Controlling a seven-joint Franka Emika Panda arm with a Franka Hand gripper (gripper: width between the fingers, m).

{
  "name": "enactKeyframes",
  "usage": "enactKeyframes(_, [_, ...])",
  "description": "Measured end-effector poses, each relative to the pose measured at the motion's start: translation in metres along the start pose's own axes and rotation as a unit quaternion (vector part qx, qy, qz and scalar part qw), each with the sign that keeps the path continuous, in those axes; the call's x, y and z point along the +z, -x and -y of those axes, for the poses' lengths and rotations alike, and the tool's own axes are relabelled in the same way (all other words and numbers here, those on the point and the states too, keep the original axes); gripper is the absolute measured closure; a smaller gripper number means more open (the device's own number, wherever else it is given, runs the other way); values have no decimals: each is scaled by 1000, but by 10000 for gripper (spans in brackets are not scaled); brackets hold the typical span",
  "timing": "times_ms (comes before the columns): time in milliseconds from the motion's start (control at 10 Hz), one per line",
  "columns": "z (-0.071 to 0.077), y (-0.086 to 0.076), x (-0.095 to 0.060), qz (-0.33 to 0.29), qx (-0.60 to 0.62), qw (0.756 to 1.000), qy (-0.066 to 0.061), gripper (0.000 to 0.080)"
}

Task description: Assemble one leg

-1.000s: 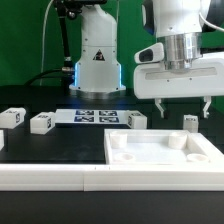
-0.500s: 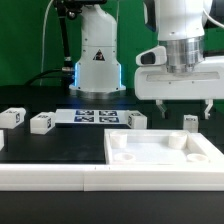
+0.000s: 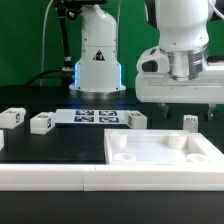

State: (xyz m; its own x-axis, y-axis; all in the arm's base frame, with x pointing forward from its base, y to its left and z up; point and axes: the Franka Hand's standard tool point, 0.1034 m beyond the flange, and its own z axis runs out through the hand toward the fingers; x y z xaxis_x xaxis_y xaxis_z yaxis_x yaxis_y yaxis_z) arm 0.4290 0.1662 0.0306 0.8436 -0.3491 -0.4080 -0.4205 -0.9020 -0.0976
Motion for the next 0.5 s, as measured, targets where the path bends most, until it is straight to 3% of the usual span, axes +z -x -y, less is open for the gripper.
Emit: enactKeyframes(500, [2, -1, 16, 147, -5, 989, 13, 150])
